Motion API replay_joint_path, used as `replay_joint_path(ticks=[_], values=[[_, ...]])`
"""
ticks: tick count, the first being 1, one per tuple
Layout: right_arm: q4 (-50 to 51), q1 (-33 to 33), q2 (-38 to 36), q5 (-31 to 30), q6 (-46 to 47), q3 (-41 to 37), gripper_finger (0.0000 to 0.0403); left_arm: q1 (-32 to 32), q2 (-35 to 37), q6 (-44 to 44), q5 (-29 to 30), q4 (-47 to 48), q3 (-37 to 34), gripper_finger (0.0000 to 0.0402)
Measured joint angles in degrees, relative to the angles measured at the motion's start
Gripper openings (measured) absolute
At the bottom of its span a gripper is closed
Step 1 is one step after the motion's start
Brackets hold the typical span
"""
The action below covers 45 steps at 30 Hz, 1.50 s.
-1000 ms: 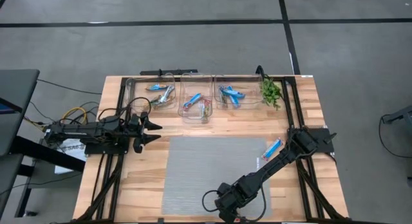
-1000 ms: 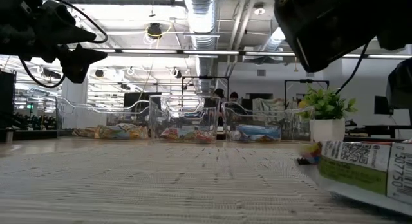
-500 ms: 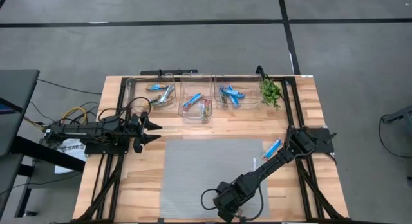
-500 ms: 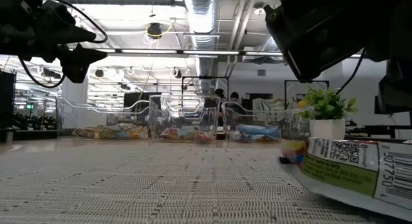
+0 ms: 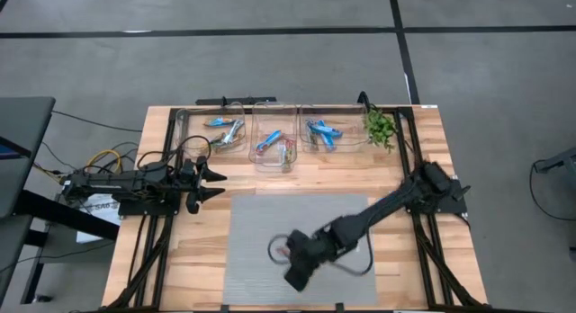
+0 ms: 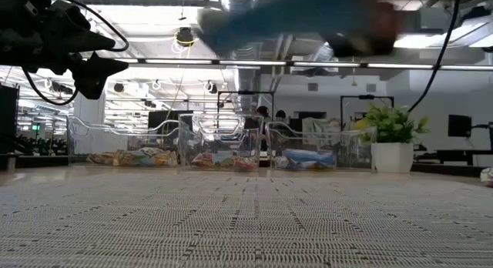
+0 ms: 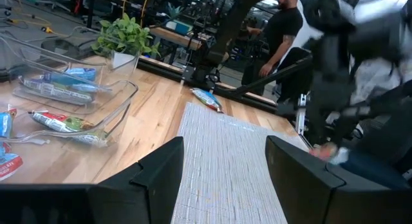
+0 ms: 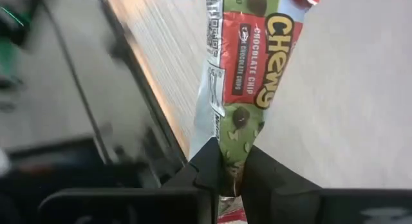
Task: Pick and place Granola Bars by type
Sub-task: Put the red granola bar into the middle transparent bin
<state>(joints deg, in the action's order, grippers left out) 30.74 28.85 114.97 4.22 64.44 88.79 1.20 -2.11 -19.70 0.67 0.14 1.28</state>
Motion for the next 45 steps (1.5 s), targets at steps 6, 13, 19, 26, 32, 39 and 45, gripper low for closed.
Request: replay_joint_path(ticks=[6,13,19,26,32,39,45], values=[[-7.1,-8.4,-5.1,-6.3,-7.8,0.1,0.0032,0.0,0.0,0.0,0.0,0.0,0.0,0.0212],[-14.8,-22.0,-7.5,-6.1,-17.7,0.1,0.0033,0.0,0.0,0.0,0.0,0.0,0.0,0.0212],[-14.6,-33.5,-7.5,-5.8,-22.7,0.1,0.0031,0.0,0.0,0.0,0.0,0.0,0.0,0.0212],[-11.5,-43.6,-7.5,-5.7,-28.2,0.1,0.0033,0.0,0.0,0.0,0.0,0.0,0.0,0.0212],[-7.5,-47.3,-7.5,-4.0,-32.0,0.1,0.0034,0.0,0.0,0.0,-0.1,0.0,0.0,0.0212],[-6.5,-47.3,-6.9,-2.4,-35.0,0.0,0.0063,0.0,0.0,0.0,-0.1,0.0,0.0,0.0212],[-6.6,-47.4,-6.9,-2.6,-35.0,0.0,0.0114,0.0,0.0,0.0,-0.1,0.0,0.0,0.0212]])
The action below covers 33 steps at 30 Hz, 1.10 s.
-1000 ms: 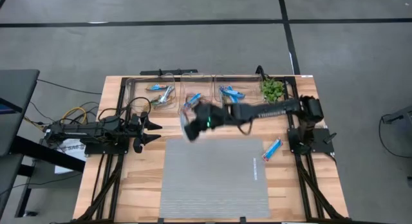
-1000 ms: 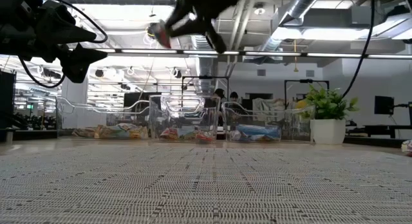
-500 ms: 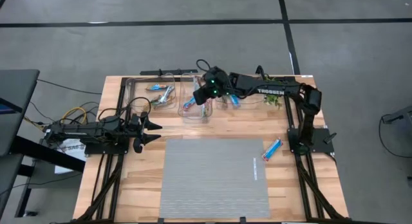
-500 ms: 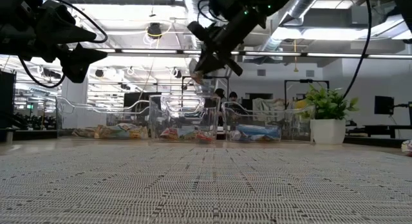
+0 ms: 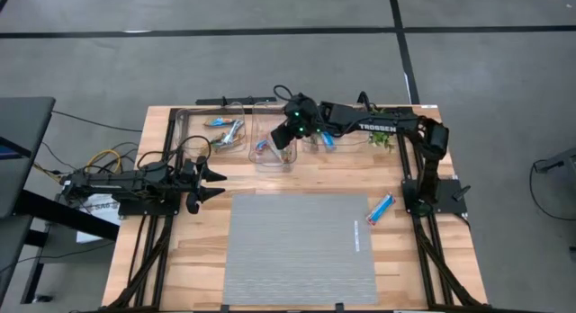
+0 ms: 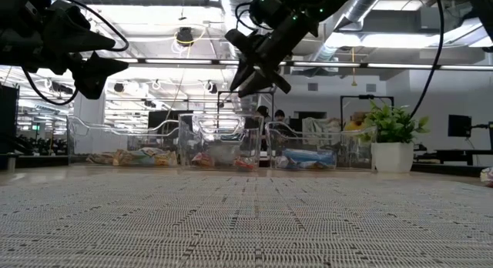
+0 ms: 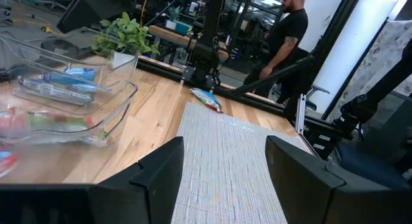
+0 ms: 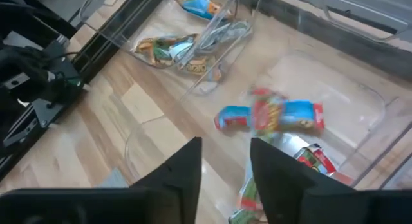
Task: Pick and place Granola Bars by type
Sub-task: Put the red granola bar into the middle transparent bin
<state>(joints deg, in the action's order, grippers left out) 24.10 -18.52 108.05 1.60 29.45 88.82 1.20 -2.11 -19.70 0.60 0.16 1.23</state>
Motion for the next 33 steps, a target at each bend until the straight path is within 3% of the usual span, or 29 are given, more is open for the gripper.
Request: replay_joint_path(ticks=[9,15,20,27,30,33], values=[[0.7,1.7,0.0,1.2,-0.4,0.0,0.0175,0.0,0.0,0.0,0.0,0.0,0.0,0.0212],[8.1,5.7,0.0,15.6,-5.1,0.0,0.0189,0.0,0.0,0.0,0.0,0.0,0.0,0.0212],[25.2,10.1,0.0,22.4,-11.2,0.0,0.0187,0.0,0.0,0.0,0.0,0.0,0.0,0.0212],[54.8,16.0,-0.1,21.8,-14.2,0.0,0.0179,0.0,0.0,0.0,0.0,0.0,0.0,0.0212],[60.3,18.5,-0.1,17.3,-7.8,0.0,0.0177,0.0,0.0,0.0,0.0,0.0,0.0,0.0212],[61.4,21.1,-0.1,9.3,5.1,-0.9,0.0176,0.0,0.0,0.0,0.0,0.0,0.0,0.0212]])
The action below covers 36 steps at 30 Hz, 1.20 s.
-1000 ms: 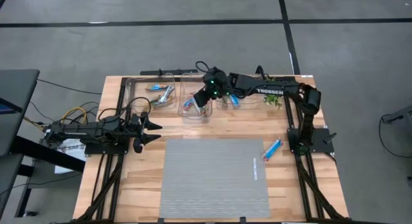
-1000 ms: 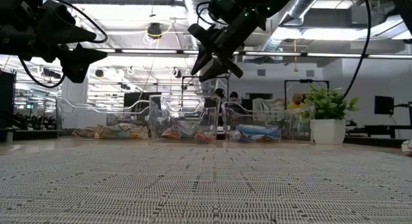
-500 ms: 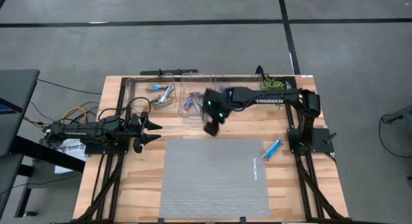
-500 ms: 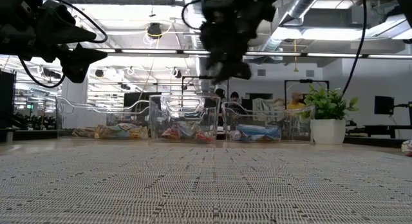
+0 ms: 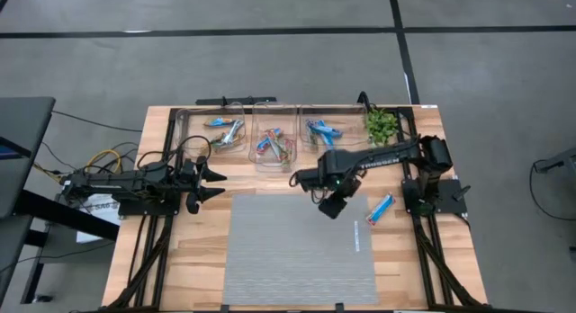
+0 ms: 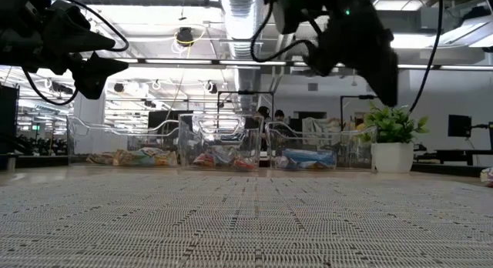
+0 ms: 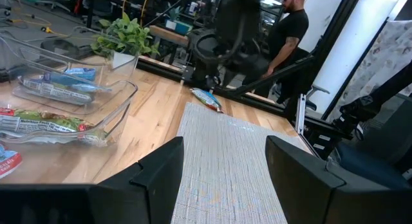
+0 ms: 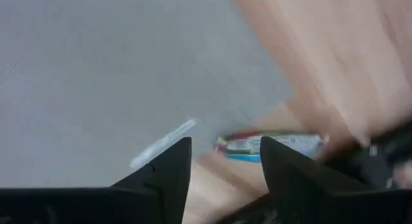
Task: Pick and place Granola Bars by type
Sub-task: Put the red granola bar into the middle transparent bin
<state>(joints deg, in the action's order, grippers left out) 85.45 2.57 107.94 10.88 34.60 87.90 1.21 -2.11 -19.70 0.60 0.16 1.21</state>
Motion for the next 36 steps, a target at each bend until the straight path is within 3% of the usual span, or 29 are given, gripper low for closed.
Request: replay_joint_path(ticks=[3,10,17,29,36], values=[[0.1,2.6,0.0,-5.1,14.2,-2.0,0.0176,0.0,0.0,0.0,0.0,0.0,0.0,0.0212],[3.4,9.8,0.0,-7.8,47.0,-7.6,0.0177,0.0,0.0,0.0,0.0,0.0,0.0,0.0212],[1.7,16.1,-1.5,-3.0,77.8,-14.8,0.0178,0.0,0.0,0.0,0.0,0.0,0.0,0.0212],[-11.7,17.2,-4.8,-2.2,103.4,-28.7,0.0186,0.0,0.0,0.0,0.0,0.0,0.0,0.0212],[-17.5,15.3,-7.1,-4.1,104.9,-34.3,0.0179,0.0,-0.1,0.0,0.0,0.0,0.0,0.0212]])
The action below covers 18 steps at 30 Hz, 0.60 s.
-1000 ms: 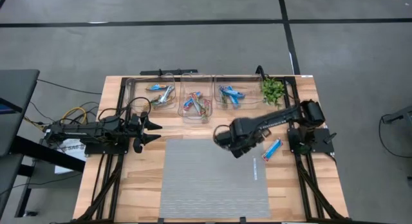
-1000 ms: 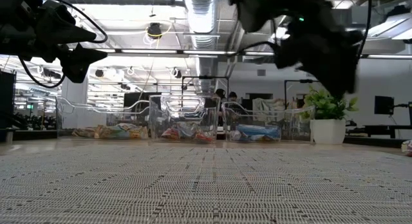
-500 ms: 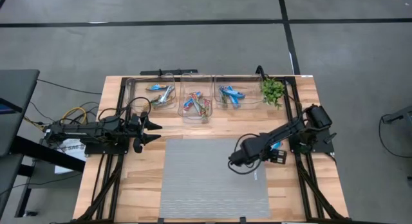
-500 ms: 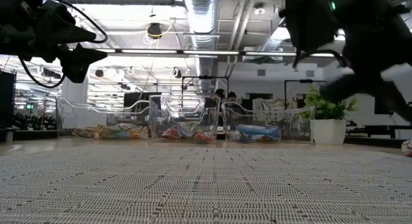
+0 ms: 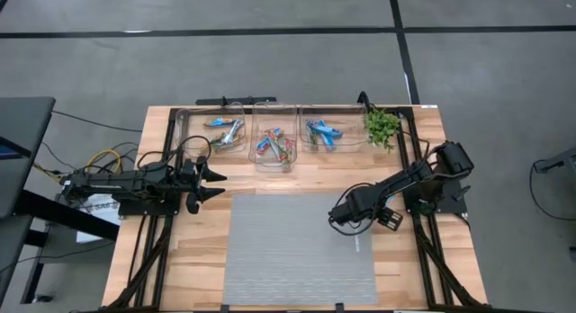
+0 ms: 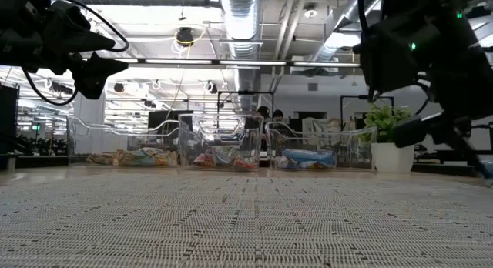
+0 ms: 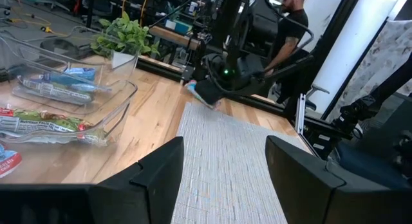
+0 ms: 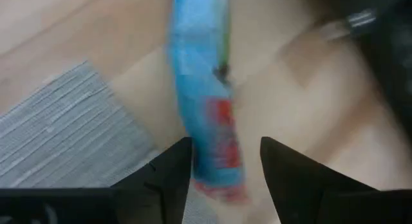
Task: Pick and place Granola Bars by type
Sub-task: Put the red granola bar into the middle transparent bin
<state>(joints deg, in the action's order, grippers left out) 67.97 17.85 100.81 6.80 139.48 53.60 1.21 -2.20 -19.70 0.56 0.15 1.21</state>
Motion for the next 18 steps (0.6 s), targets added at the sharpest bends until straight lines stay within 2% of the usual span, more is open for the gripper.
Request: replay_joint_path(ticks=[4,10,18], values=[[-5.3,-0.7,-0.2,-3.1,-0.4,-2.3,0.0174,0.0,0.0,0.0,0.0,0.0,0.0,0.0212],[-6.2,-0.6,-0.3,-5.1,-1.3,-2.8,0.0153,0.0,0.0,0.0,0.0,0.0,0.0,0.0212],[-6.8,-0.6,-0.1,-6.9,-1.8,-2.9,0.0054,0.0,0.0,0.0,0.0,0.0,0.0,0.0212]])
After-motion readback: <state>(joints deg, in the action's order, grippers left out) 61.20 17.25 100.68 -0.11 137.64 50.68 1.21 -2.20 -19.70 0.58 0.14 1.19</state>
